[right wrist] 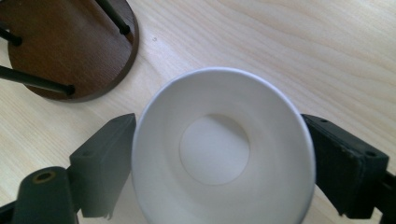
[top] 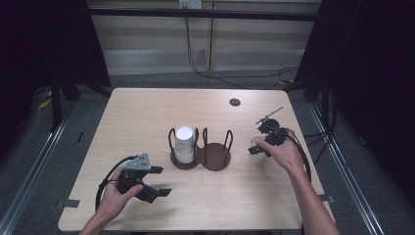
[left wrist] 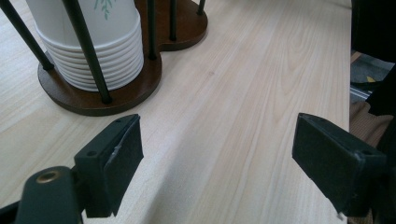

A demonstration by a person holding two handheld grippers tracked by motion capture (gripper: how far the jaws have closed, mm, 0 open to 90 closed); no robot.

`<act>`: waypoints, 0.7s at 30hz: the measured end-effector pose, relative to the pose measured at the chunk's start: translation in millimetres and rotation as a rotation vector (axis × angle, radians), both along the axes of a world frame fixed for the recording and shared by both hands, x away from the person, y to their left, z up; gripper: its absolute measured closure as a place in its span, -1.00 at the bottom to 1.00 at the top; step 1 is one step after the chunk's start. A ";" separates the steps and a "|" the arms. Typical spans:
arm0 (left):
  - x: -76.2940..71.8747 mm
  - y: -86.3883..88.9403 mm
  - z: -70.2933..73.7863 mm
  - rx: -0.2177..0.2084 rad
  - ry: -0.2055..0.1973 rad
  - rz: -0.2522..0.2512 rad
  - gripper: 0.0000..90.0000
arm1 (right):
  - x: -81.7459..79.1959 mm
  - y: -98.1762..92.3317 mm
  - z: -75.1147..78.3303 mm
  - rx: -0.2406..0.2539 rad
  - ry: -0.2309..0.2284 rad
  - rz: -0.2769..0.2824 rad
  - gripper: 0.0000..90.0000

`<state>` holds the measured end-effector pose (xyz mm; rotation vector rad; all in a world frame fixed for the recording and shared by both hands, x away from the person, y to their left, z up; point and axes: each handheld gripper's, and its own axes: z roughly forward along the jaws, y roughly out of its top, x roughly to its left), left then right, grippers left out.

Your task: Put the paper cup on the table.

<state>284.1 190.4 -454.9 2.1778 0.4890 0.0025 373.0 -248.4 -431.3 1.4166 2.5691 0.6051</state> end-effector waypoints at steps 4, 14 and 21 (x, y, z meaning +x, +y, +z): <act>-0.1 -0.5 -0.4 0.003 -0.001 -0.001 -0.64 | -1.2 1.1 -3.9 0.002 0.000 -0.017 -0.68; -0.2 -1.5 -1.4 0.008 0.001 -0.007 -0.64 | -5.8 -5.1 3.6 0.087 -0.097 -0.058 -0.69; -0.8 -2.4 -0.9 0.006 0.003 -0.005 -0.64 | -12.4 -9.5 6.1 0.147 -0.167 -0.088 -0.69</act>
